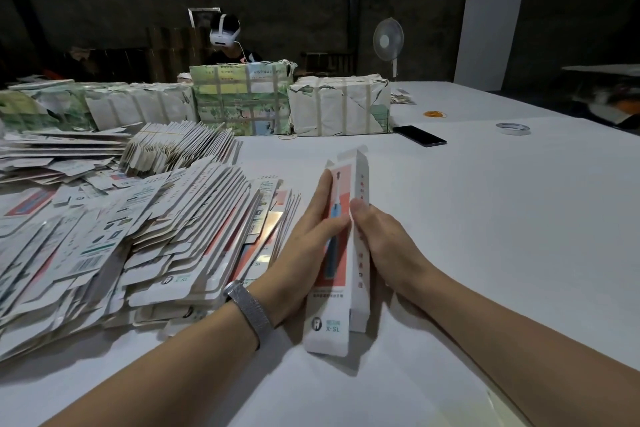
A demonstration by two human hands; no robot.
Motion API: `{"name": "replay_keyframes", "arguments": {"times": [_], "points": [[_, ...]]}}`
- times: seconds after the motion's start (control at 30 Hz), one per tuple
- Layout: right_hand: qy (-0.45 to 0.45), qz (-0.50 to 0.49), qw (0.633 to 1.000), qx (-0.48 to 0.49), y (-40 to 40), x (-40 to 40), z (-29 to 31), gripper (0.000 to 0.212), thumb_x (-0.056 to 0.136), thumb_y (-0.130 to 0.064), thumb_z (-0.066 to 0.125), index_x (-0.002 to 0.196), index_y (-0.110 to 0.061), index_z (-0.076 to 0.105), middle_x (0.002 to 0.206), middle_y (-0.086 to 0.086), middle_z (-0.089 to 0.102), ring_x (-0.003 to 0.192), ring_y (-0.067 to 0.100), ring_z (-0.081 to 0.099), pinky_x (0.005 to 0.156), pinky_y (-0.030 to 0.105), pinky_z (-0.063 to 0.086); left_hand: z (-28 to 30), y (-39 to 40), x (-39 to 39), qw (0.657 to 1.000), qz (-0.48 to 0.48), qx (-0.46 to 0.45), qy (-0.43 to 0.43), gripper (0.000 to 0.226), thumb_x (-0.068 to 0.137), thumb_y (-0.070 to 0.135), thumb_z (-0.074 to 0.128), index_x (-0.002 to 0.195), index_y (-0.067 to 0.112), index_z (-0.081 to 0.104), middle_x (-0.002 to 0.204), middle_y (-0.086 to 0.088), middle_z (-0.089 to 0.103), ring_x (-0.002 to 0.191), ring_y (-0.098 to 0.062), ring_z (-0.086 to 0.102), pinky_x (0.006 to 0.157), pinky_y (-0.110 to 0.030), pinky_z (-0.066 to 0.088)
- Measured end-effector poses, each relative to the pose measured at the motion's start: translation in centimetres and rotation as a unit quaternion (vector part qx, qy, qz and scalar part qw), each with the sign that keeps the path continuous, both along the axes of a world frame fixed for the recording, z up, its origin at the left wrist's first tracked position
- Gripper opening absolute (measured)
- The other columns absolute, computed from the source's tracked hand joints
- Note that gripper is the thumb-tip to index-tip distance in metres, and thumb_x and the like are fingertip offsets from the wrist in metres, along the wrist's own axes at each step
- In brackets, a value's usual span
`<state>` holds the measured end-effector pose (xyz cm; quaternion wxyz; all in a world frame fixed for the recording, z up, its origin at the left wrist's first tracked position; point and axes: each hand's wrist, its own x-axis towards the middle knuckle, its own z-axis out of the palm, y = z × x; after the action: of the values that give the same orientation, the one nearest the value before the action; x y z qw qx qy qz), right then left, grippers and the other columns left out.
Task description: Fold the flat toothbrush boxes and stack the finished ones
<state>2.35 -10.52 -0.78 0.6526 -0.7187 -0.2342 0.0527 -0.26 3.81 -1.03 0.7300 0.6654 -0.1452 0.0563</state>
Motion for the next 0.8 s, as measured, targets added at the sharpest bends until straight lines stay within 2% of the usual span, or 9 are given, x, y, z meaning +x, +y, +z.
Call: {"name": "replay_keyframes", "arguments": {"times": [0.07, 0.17, 0.23, 0.33, 0.43, 0.5, 0.6, 0.67, 0.8], "points": [[-0.008, -0.007, 1.000, -0.008, 0.09, 0.12, -0.10, 0.050, 0.089, -0.064, 0.042, 0.118, -0.027, 0.061, 0.095, 0.000, 0.076, 0.085, 0.022, 0.075, 0.076, 0.035, 0.062, 0.22, -0.04, -0.09, 1.000, -0.005, -0.012, 0.009, 0.072, 0.089, 0.039, 0.051, 0.153, 0.055, 0.021, 0.115, 0.036, 0.067, 0.101, -0.013, 0.073, 0.075, -0.023, 0.058], [-0.021, -0.025, 0.999, -0.014, 0.05, 0.39, -0.03, 0.046, 0.089, -0.063, 0.039, 0.121, -0.035, 0.057, 0.095, -0.006, 0.075, 0.085, 0.018, 0.075, 0.075, 0.034, 0.061, 0.38, -0.40, -0.40, 0.999, -0.008, -0.038, 0.006, 0.064, 0.090, 0.035, 0.049, 0.143, 0.062, 0.028, 0.118, 0.041, 0.063, 0.105, -0.012, 0.072, 0.077, -0.024, 0.059], [-0.040, -0.039, 0.998, -0.022, 0.16, 0.33, 0.01, 0.046, 0.090, -0.060, 0.038, 0.130, -0.040, 0.051, 0.099, -0.010, 0.073, 0.088, 0.017, 0.074, 0.078, 0.038, 0.061, 0.33, -0.38, -0.25, 0.999, 0.001, -0.046, 0.007, 0.067, 0.087, 0.030, 0.054, 0.139, 0.066, 0.028, 0.124, 0.031, 0.064, 0.100, -0.017, 0.074, 0.074, -0.027, 0.059], [-0.082, -0.081, 0.993, -0.038, 0.40, -0.08, 0.05, 0.052, 0.091, -0.055, 0.036, 0.143, -0.049, 0.034, 0.114, -0.014, 0.068, 0.095, 0.015, 0.072, 0.081, 0.041, 0.062, 0.32, -0.30, -0.15, 0.999, 0.015, -0.025, 0.015, 0.079, 0.081, 0.029, 0.059, 0.142, 0.065, 0.023, 0.119, 0.008, 0.070, 0.085, -0.024, 0.076, 0.068, -0.031, 0.060], [-0.091, -0.102, 0.989, -0.056, 0.51, -0.23, 0.12, 0.069, 0.091, -0.056, 0.033, 0.156, -0.044, 0.012, 0.137, -0.009, 0.057, 0.108, 0.018, 0.068, 0.087, 0.041, 0.060, 0.14, -0.34, -0.18, 1.000, 0.009, -0.012, 0.010, 0.079, 0.082, 0.029, 0.059, 0.141, 0.063, 0.021, 0.108, 0.018, 0.073, 0.086, -0.021, 0.076, 0.069, -0.028, 0.060], [-0.096, -0.096, 0.989, -0.051, 0.44, -0.24, 0.18, 0.066, 0.093, -0.057, 0.036, 0.155, -0.044, 0.017, 0.133, -0.012, 0.060, 0.105, 0.014, 0.069, 0.085, 0.036, 0.061, 0.04, -0.43, -0.17, 1.000, -0.001, -0.009, 0.010, 0.085, 0.084, 0.030, 0.060, 0.145, 0.063, 0.011, 0.112, 0.021, 0.071, 0.093, -0.018, 0.075, 0.070, -0.025, 0.059], [-0.102, -0.093, 0.989, -0.046, 0.13, -0.08, 0.37, 0.042, 0.104, -0.044, 0.041, 0.146, -0.044, 0.038, 0.108, -0.020, 0.069, 0.089, 0.008, 0.073, 0.075, 0.030, 0.062, -0.31, -0.54, -0.07, 0.999, -0.013, -0.027, 0.022, 0.098, 0.084, 0.027, 0.063, 0.151, 0.058, -0.002, 0.124, 0.013, 0.067, 0.097, -0.018, 0.075, 0.072, -0.026, 0.059], [-0.097, -0.094, 0.990, -0.043, -0.04, 0.05, 0.53, 0.032, 0.103, -0.041, 0.040, 0.134, -0.043, 0.048, 0.103, -0.015, 0.072, 0.084, 0.011, 0.074, 0.076, 0.034, 0.063, -0.46, -0.48, 0.00, 0.999, -0.016, -0.030, 0.013, 0.089, 0.086, 0.025, 0.063, 0.149, 0.056, 0.008, 0.121, 0.009, 0.070, 0.097, -0.021, 0.075, 0.074, -0.028, 0.060], [-0.096, -0.064, 0.992, -0.044, 0.06, -0.25, 0.77, 0.031, 0.090, -0.050, 0.034, 0.118, -0.051, 0.047, 0.101, -0.010, 0.072, 0.085, 0.013, 0.074, 0.076, 0.028, 0.062, 0.05, -0.11, 0.22, 0.998, 0.019, -0.038, 0.040, 0.065, 0.088, 0.043, 0.058, 0.145, 0.056, 0.029, 0.122, -0.005, 0.070, 0.093, -0.029, 0.075, 0.075, -0.039, 0.060]]}}
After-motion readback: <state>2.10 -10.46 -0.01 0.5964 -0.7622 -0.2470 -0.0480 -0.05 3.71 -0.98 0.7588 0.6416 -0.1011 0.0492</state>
